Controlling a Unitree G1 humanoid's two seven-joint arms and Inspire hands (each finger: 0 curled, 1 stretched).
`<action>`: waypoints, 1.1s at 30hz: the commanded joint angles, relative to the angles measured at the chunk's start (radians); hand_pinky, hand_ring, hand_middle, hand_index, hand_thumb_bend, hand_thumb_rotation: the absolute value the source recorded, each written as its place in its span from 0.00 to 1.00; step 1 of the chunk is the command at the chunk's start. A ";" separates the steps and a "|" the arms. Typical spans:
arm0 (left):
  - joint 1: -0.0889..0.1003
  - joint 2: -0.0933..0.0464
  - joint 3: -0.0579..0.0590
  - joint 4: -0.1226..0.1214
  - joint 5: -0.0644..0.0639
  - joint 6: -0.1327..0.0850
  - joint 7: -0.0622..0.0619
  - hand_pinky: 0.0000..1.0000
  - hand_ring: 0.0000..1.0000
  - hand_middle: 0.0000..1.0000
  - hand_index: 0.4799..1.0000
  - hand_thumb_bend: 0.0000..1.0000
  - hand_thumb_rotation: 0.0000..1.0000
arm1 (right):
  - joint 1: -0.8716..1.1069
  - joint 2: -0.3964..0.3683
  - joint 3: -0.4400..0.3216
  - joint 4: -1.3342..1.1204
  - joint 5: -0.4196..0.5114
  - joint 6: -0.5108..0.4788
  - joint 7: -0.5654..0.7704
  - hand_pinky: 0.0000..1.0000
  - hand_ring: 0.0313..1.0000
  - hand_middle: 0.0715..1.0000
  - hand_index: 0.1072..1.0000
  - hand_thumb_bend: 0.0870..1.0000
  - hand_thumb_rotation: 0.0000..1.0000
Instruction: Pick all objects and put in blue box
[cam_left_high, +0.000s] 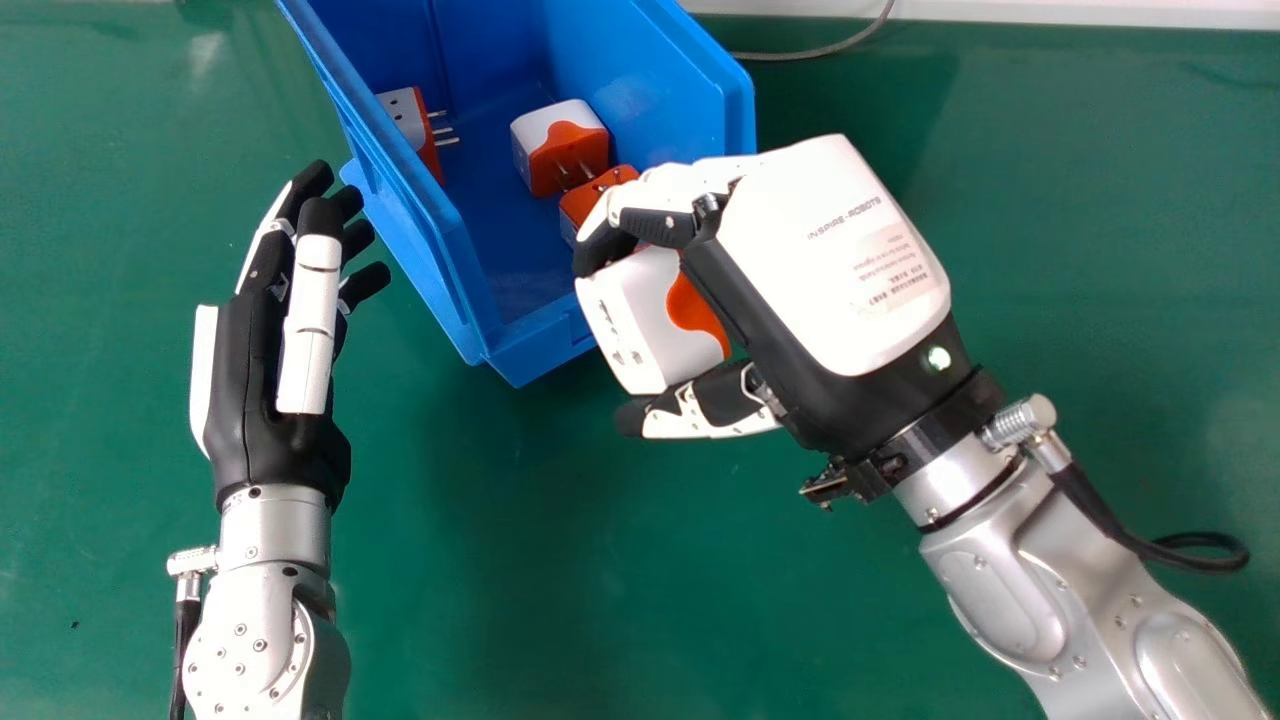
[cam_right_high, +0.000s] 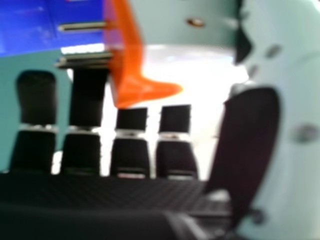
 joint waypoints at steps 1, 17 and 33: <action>-0.006 0.000 -0.002 -0.014 0.005 -0.026 0.003 0.81 0.86 0.87 0.75 0.63 0.80 | -0.011 0.006 -0.017 -0.001 0.004 -0.025 -0.057 0.31 0.44 0.49 0.42 0.45 0.00; -0.001 -0.001 -0.010 -0.024 0.015 -0.025 0.011 0.80 0.86 0.86 0.74 0.63 0.80 | -0.035 -0.003 -0.004 0.087 -0.050 -0.117 -0.252 0.31 0.44 0.48 0.43 0.45 0.00; 0.012 -0.025 -0.019 -0.039 0.000 -0.029 0.004 0.80 0.86 0.86 0.74 0.64 0.79 | -0.059 -0.001 -0.014 0.105 -0.062 -0.123 -0.280 0.30 0.43 0.49 0.44 0.45 0.00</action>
